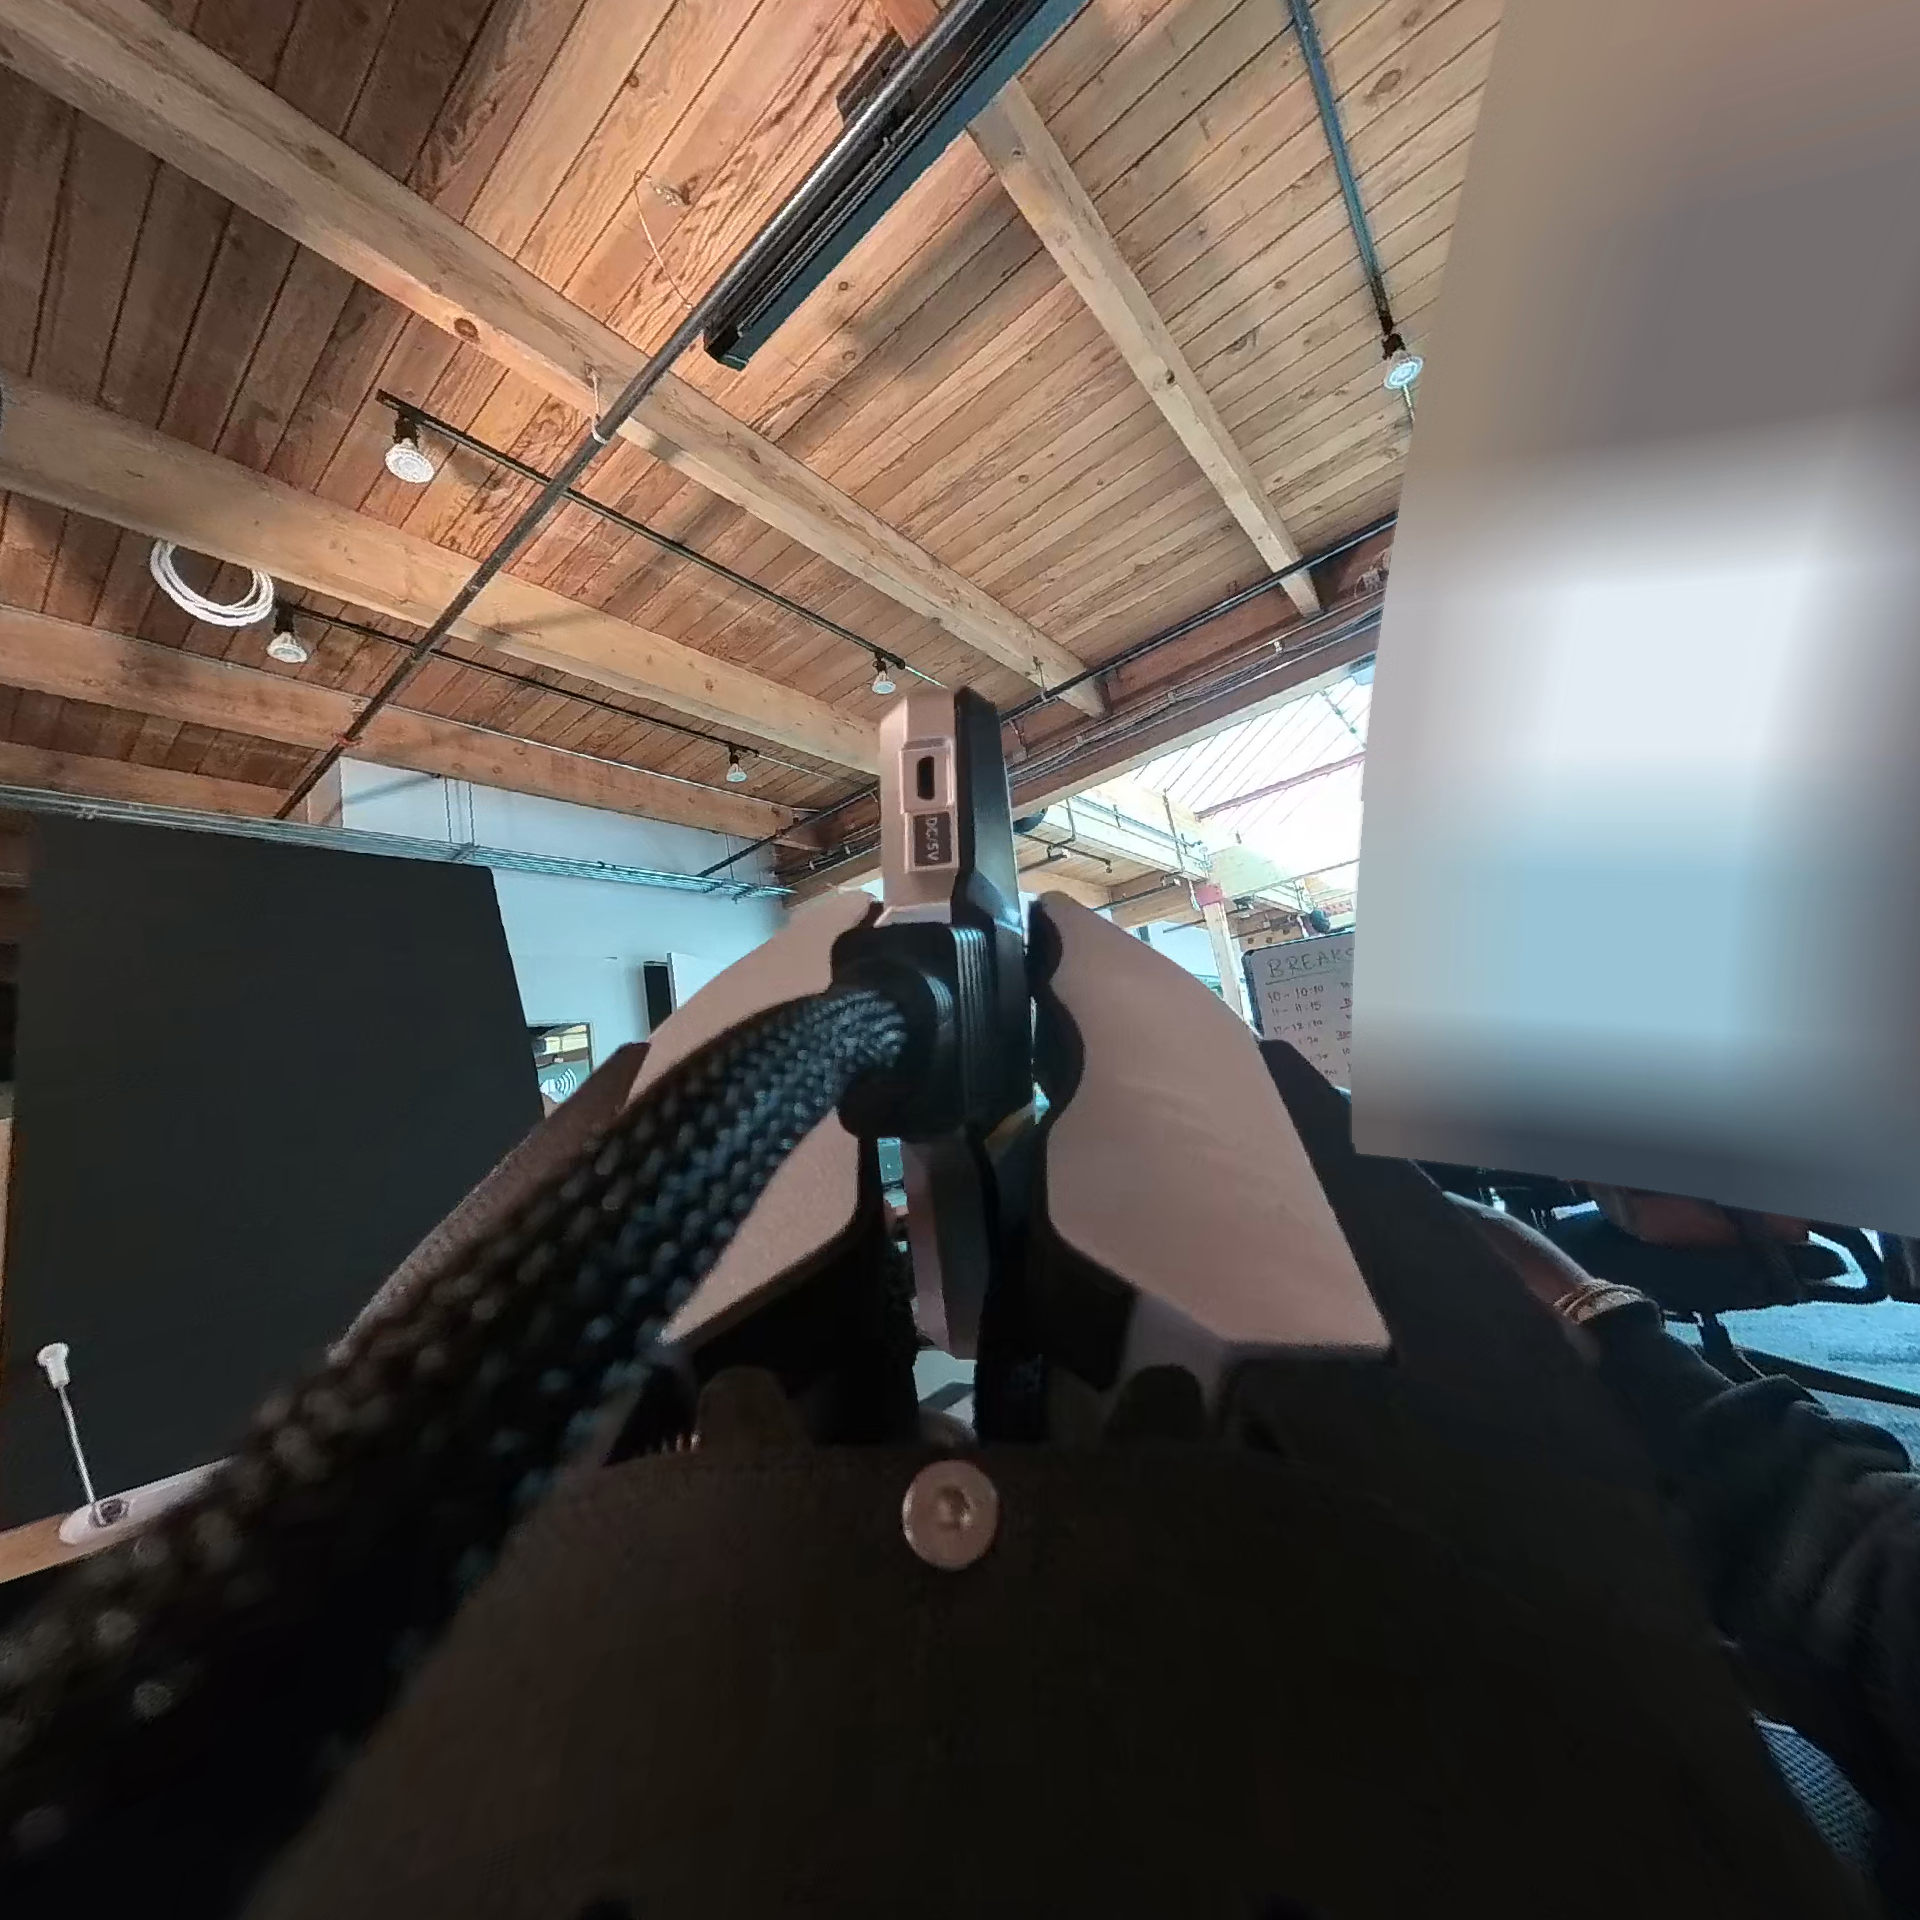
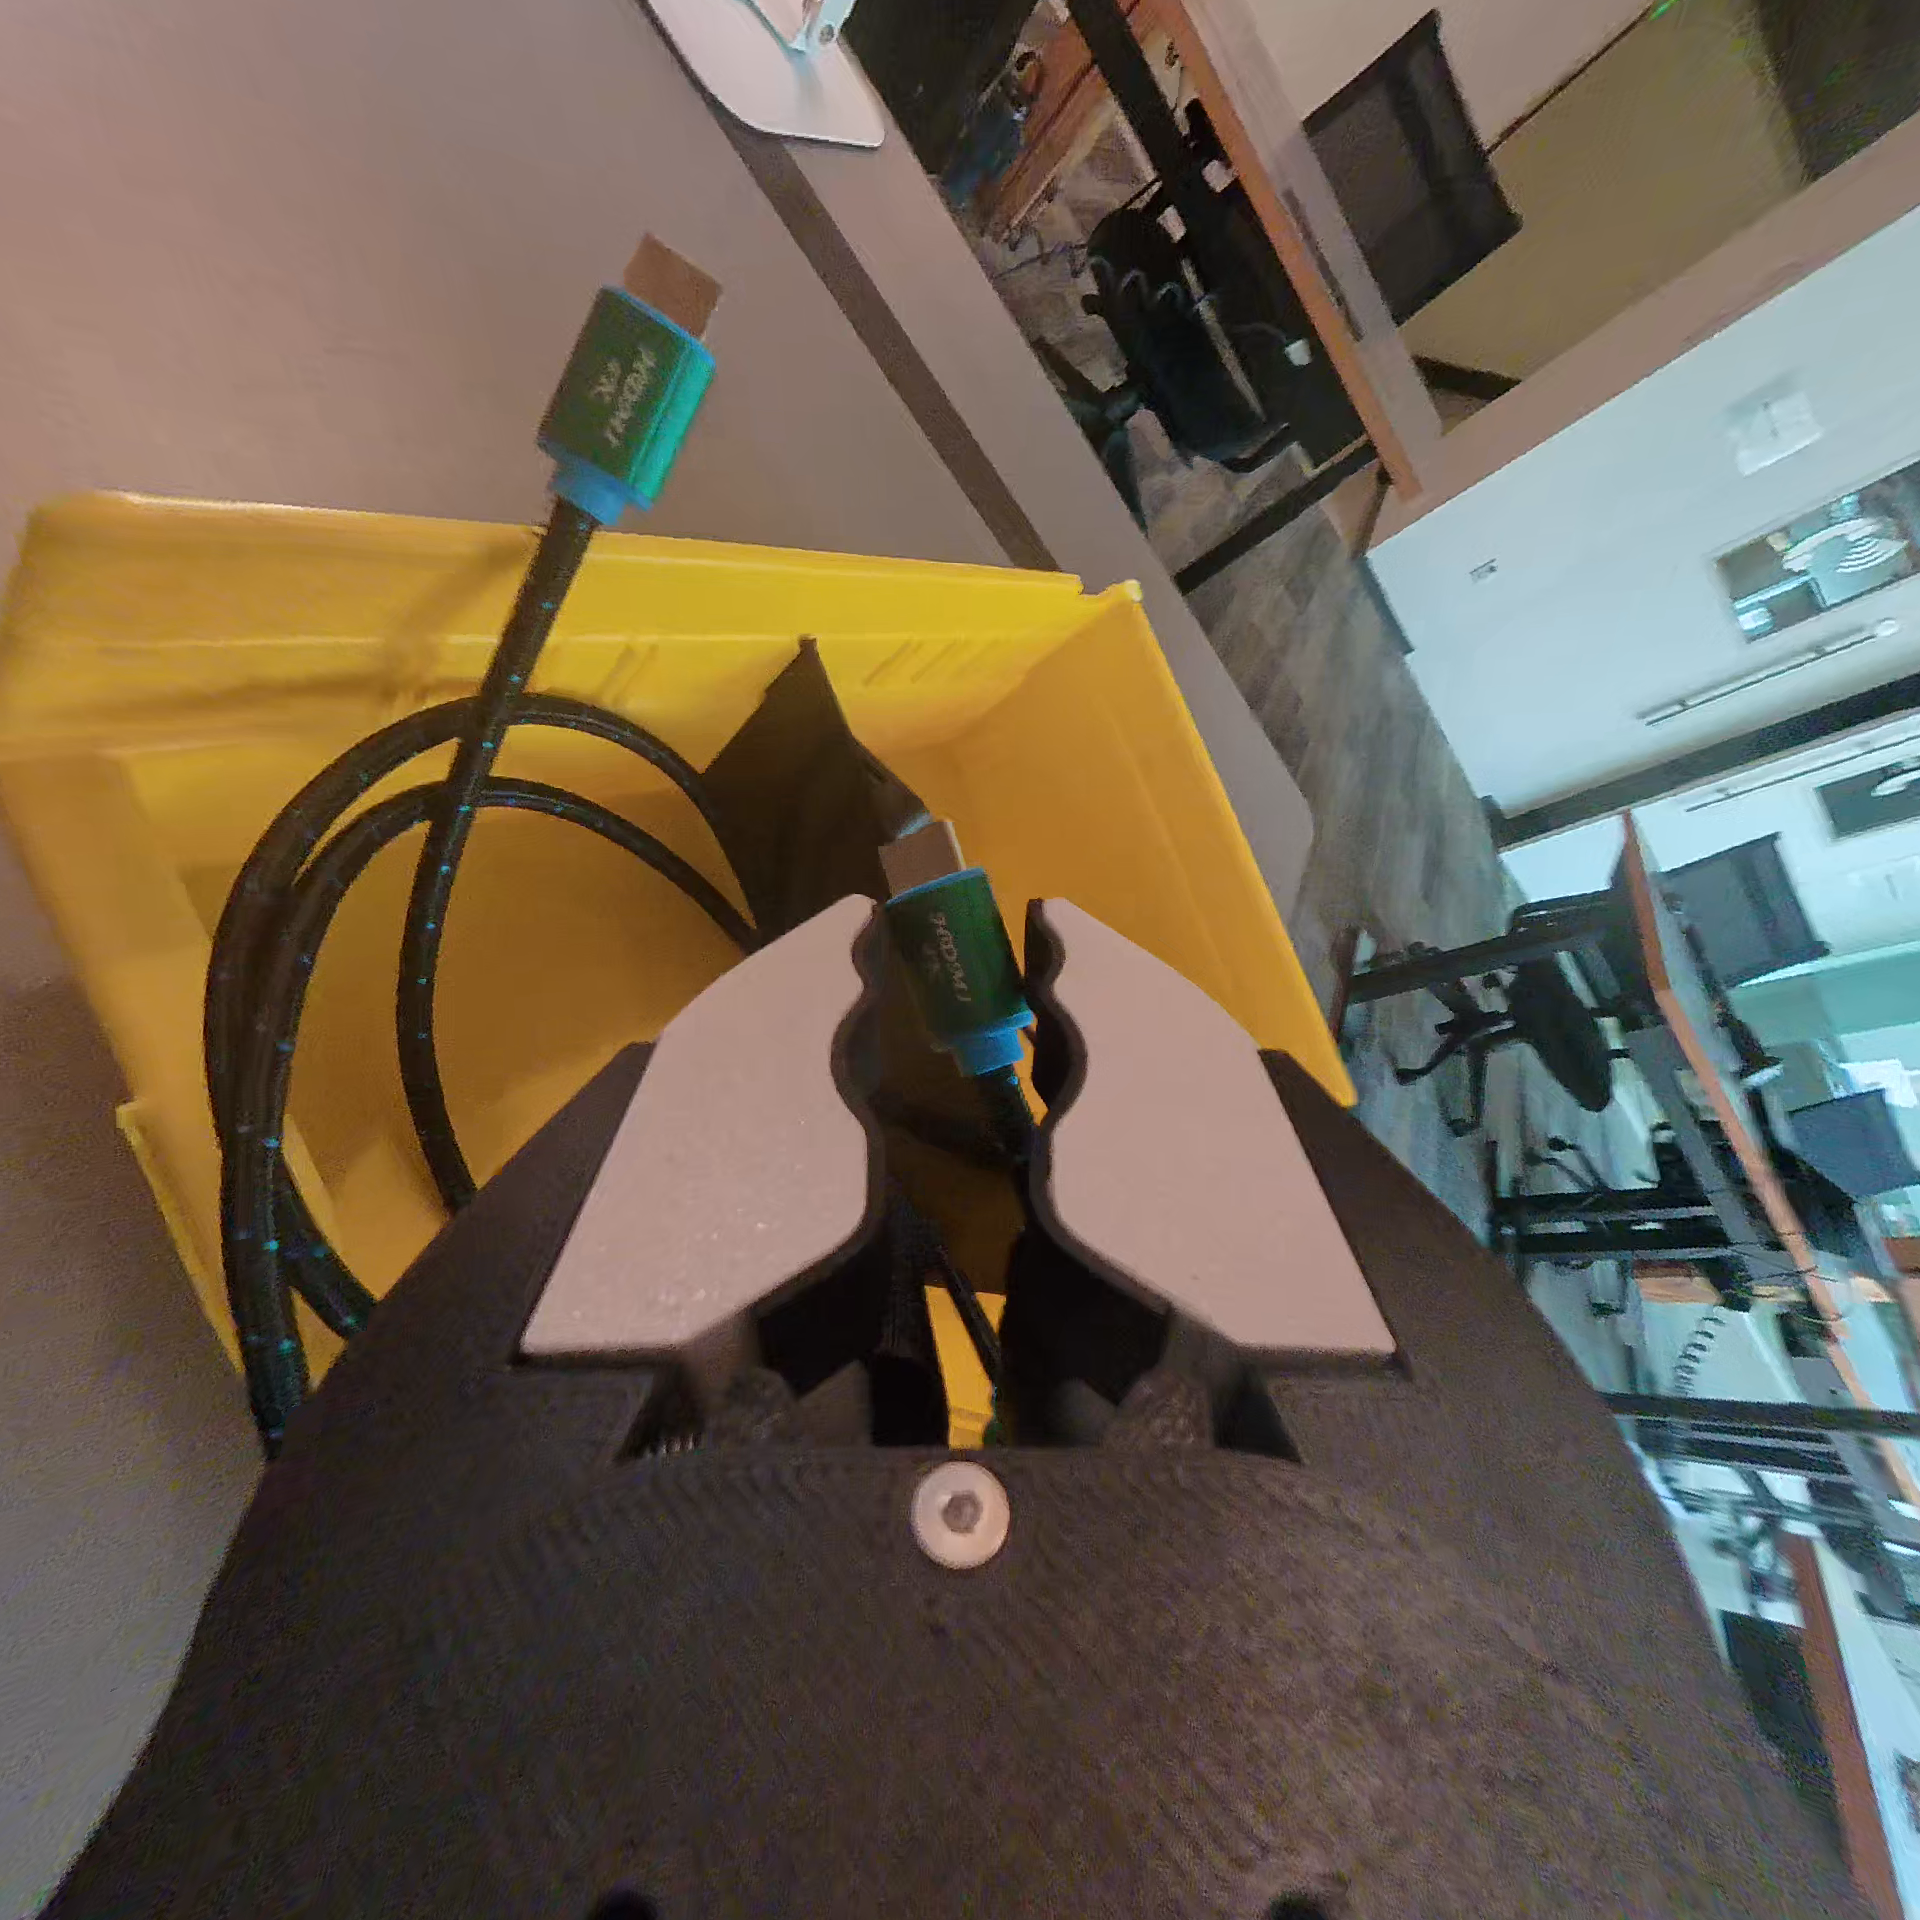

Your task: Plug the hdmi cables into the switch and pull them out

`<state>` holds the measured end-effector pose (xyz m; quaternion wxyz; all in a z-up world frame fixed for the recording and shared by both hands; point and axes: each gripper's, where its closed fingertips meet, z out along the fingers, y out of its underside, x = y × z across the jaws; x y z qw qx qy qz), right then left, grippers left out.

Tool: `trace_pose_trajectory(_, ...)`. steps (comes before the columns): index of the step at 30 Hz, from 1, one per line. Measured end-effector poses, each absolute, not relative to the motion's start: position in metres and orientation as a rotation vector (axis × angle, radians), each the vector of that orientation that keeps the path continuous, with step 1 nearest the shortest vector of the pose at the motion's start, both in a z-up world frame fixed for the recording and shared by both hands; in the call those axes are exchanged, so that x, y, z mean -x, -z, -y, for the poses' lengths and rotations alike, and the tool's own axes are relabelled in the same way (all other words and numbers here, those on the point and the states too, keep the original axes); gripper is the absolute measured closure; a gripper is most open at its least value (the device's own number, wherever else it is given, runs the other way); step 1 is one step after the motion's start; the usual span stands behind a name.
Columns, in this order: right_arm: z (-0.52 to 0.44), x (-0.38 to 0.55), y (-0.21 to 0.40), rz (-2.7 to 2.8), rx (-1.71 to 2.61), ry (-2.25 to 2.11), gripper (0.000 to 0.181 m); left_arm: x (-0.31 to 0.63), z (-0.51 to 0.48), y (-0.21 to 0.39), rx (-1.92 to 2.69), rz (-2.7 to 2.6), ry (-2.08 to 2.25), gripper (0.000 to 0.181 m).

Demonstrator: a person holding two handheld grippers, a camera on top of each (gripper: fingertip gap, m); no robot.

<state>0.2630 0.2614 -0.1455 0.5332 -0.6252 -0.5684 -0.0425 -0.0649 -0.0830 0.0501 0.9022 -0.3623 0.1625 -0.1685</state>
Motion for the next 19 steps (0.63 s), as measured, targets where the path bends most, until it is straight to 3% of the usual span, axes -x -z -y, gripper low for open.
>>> trace_pose_trajectory(3, -0.259, -0.25, 0.17, 1.42, 1.603, -0.014, 0.151, 0.061, 0.082, -0.049, 0.761, -0.351, 0.35, 0.155)
trace_pose_trajectory(5, -0.261, -0.24, 0.187, 1.453, 1.654, -0.066, 0.129, 0.059, 0.08, -0.047, 0.77, -0.359, 0.357, 0.156)
trace_pose_trajectory(10, -0.258, -0.225, 0.173, 1.372, 1.611, -0.205, 0.1, 0.06, 0.073, -0.043, 0.809, -0.348, 0.374, 0.155)
trace_pose_trajectory(16, -0.191, -0.187, 0.048, 1.063, 1.073, -0.74, 0.064, 0.065, 0.066, -0.04, 0.832, -0.312, 0.421, 0.155)
trace_pose_trajectory(19, -0.082, -0.196, -0.052, 0.82, 0.535, -1.535, 0.049, 0.068, 0.061, -0.039, 0.853, -0.275, 0.455, 0.155)
